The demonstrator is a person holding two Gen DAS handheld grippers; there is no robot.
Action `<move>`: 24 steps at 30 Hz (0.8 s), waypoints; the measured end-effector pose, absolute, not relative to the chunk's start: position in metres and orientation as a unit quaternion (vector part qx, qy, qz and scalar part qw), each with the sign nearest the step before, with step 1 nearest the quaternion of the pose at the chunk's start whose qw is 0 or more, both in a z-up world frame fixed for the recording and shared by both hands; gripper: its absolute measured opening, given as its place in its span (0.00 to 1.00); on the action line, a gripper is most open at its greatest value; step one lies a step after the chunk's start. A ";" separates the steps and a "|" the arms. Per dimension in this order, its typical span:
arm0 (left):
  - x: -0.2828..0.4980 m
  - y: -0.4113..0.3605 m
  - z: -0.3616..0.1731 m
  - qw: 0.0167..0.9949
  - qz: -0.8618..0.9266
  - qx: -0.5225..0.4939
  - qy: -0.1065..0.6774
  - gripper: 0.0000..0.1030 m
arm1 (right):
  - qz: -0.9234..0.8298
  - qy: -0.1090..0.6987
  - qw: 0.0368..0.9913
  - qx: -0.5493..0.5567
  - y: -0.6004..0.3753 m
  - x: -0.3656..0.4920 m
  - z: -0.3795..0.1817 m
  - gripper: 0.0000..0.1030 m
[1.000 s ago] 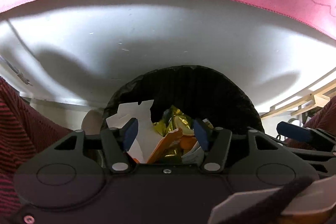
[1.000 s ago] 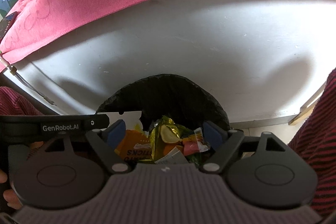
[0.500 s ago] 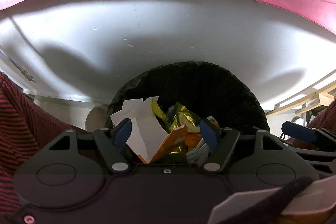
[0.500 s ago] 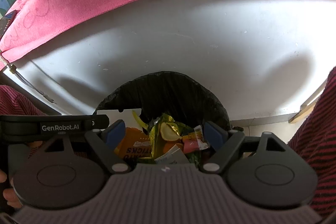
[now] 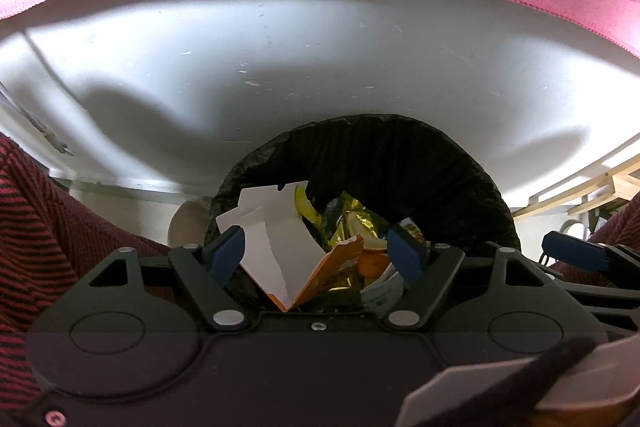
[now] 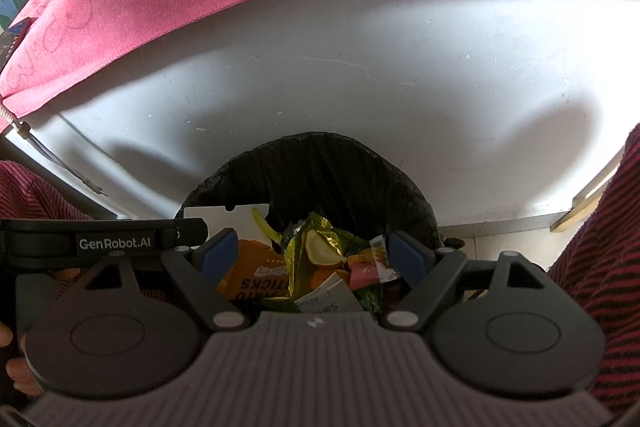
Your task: Collect trash
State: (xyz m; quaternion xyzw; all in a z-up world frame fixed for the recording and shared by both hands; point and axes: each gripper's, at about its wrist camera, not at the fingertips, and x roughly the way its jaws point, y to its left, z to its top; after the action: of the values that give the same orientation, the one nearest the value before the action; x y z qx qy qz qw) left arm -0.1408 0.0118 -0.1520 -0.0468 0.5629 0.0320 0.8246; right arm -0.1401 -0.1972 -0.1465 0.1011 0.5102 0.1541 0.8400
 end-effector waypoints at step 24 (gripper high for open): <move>-0.141 0.009 -0.152 0.826 0.037 -0.037 0.562 0.75 | 0.155 0.512 0.839 0.101 -0.197 -0.140 -0.147 0.87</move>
State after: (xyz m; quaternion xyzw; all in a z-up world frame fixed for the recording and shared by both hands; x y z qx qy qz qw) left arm -0.1410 0.0088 -0.1524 -0.0375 0.5616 0.0367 0.8257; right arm -0.1398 -0.1965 -0.1468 0.1006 0.5120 0.1546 0.8389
